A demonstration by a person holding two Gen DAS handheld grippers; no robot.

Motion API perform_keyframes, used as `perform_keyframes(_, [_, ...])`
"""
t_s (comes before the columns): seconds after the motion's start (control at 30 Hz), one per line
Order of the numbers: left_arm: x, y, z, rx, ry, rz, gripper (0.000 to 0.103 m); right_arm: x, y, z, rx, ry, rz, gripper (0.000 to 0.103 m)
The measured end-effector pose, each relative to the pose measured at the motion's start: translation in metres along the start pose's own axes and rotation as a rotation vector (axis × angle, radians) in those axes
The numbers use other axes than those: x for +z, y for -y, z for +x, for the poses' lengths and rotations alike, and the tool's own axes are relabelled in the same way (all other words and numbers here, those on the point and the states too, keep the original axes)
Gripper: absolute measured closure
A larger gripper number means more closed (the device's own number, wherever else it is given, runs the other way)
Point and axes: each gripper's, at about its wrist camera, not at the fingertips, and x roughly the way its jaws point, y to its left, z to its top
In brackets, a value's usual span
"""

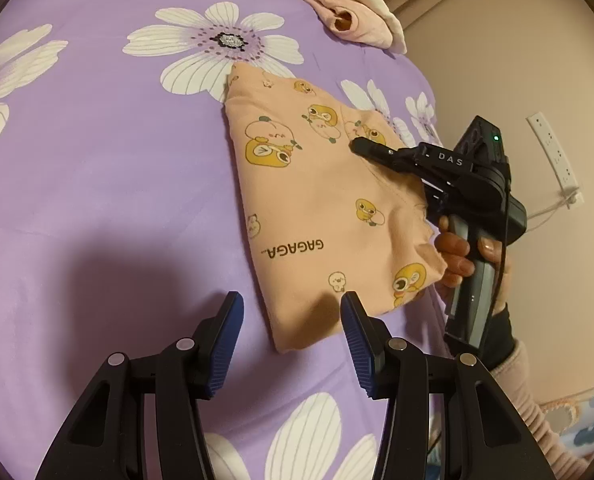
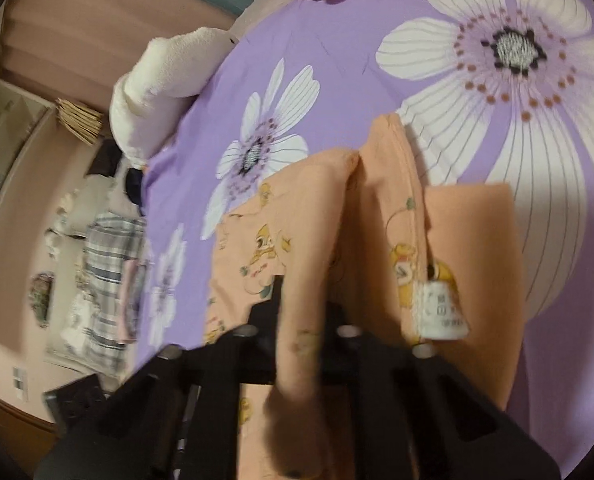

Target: Fold small clothes

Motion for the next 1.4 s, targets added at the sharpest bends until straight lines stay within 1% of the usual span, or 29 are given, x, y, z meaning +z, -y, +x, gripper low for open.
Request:
perform_keyframes(0.07, [0.002, 0.001, -0.001, -0.001, 0.005, 0.0, 0.055, 0.004, -0.005, -0.003, -0.004, 0.017, -0.027, 0.095])
perform_keyframes(0.17, [0.005, 0.005, -0.002, -0.002, 0.017, 0.014, 0.055, 0.01, -0.017, -0.022, 0.019, 0.082, -0.071, 0.095])
perform_keyframes(0.23, [0.007, 0.009, -0.002, -0.009, 0.021, 0.023, 0.055, 0.015, -0.019, -0.035, 0.029, 0.122, -0.073, 0.095])
perform_keyframes(0.3, [0.011, 0.013, 0.0, -0.01, 0.026, 0.035, 0.055, 0.02, -0.013, -0.039, 0.01, 0.136, -0.058, 0.095])
perform_keyframes(0.37, [0.015, 0.017, 0.003, -0.008, 0.031, 0.046, 0.055, 0.02, -0.004, -0.033, -0.015, 0.105, -0.039, 0.095])
perform_keyframes(0.4, [0.017, 0.019, 0.005, -0.006, 0.033, 0.05, 0.055, 0.018, 0.004, -0.026, -0.056, 0.08, -0.025, 0.095])
perform_keyframes(0.43, [0.02, 0.021, 0.007, -0.001, 0.035, 0.052, 0.055, 0.015, 0.008, -0.022, -0.077, 0.069, -0.022, 0.093])
perform_keyframes(0.5, [0.024, 0.026, 0.01, 0.006, 0.038, 0.065, 0.055, 0.011, 0.016, -0.018, -0.074, 0.053, -0.004, 0.091])
perform_keyframes(0.57, [0.026, 0.032, 0.01, 0.02, 0.047, 0.084, 0.055, 0.008, 0.025, -0.019, -0.064, 0.045, 0.032, 0.084])
perform_keyframes(0.63, [0.027, 0.037, 0.01, 0.023, 0.056, 0.102, 0.055, 0.005, 0.027, -0.029, -0.061, 0.061, 0.038, 0.075])
perform_keyframes(0.67, [0.027, 0.039, 0.01, 0.018, 0.061, 0.11, 0.055, 0.002, 0.025, -0.038, -0.066, 0.083, 0.029, 0.073])
perform_keyframes(0.7, [0.026, 0.041, 0.01, 0.012, 0.064, 0.119, 0.055, -0.001, 0.021, -0.05, -0.088, 0.119, 0.002, 0.067])
perform_keyframes(0.73, [0.025, 0.043, 0.01, 0.01, 0.066, 0.126, 0.055, -0.005, 0.014, -0.062, -0.128, 0.158, -0.035, 0.065])
perform_keyframes(0.77, [0.024, 0.045, 0.01, 0.011, 0.066, 0.135, 0.055, -0.01, 0.008, -0.072, -0.151, 0.187, -0.074, 0.065])
perform_keyframes(0.83, [0.021, 0.049, 0.013, 0.017, 0.062, 0.157, 0.055, -0.027, -0.005, -0.094, -0.14, 0.21, -0.175, 0.066])
perform_keyframes(0.87, [0.02, 0.051, 0.014, 0.019, 0.058, 0.169, 0.055, -0.034, -0.009, -0.099, -0.127, 0.204, -0.209, 0.066])
perform_keyframes(0.9, [0.018, 0.054, 0.016, 0.024, 0.053, 0.182, 0.055, -0.046, -0.015, -0.105, -0.108, 0.183, -0.261, 0.067])
perform_keyframes(0.97, [0.016, 0.058, 0.019, 0.032, 0.047, 0.201, 0.055, -0.064, -0.022, -0.107, -0.101, 0.137, -0.322, 0.07])
perform_keyframes(1.0, [0.015, 0.06, 0.02, 0.036, 0.045, 0.213, 0.055, -0.069, -0.024, -0.104, -0.101, 0.117, -0.341, 0.072])
perform_keyframes(1.03, [0.012, 0.063, 0.022, 0.044, 0.041, 0.229, 0.055, -0.078, -0.026, -0.1, -0.11, 0.089, -0.365, 0.072])
perform_keyframes(1.1, [0.008, 0.065, 0.024, 0.064, 0.036, 0.255, 0.055, -0.084, -0.023, -0.094, -0.125, 0.06, -0.386, 0.072])
perform_keyframes(1.13, [0.006, 0.065, 0.027, 0.076, 0.03, 0.266, 0.055, -0.085, -0.02, -0.089, -0.147, 0.054, -0.391, 0.074])
perform_keyframes(1.17, [0.005, 0.063, 0.029, 0.084, 0.024, 0.269, 0.055, -0.085, -0.018, -0.086, -0.152, 0.047, -0.389, 0.079])
perform_keyframes(1.2, [0.005, 0.06, 0.032, 0.094, 0.017, 0.267, 0.055, -0.085, -0.015, -0.084, -0.148, 0.038, -0.386, 0.089])
perform_keyframes(1.23, [0.004, 0.058, 0.033, 0.1, 0.01, 0.263, 0.055, -0.085, -0.014, -0.081, -0.145, 0.024, -0.392, 0.096])
perform_keyframes(1.33, [0.002, 0.052, 0.037, 0.115, -0.008, 0.263, 0.055, -0.095, -0.017, -0.081, -0.142, -0.006, -0.434, 0.099])
perform_keyframes(1.4, [0.001, 0.05, 0.039, 0.125, -0.02, 0.271, 0.055, -0.101, -0.016, -0.089, -0.124, -0.008, -0.439, 0.099])
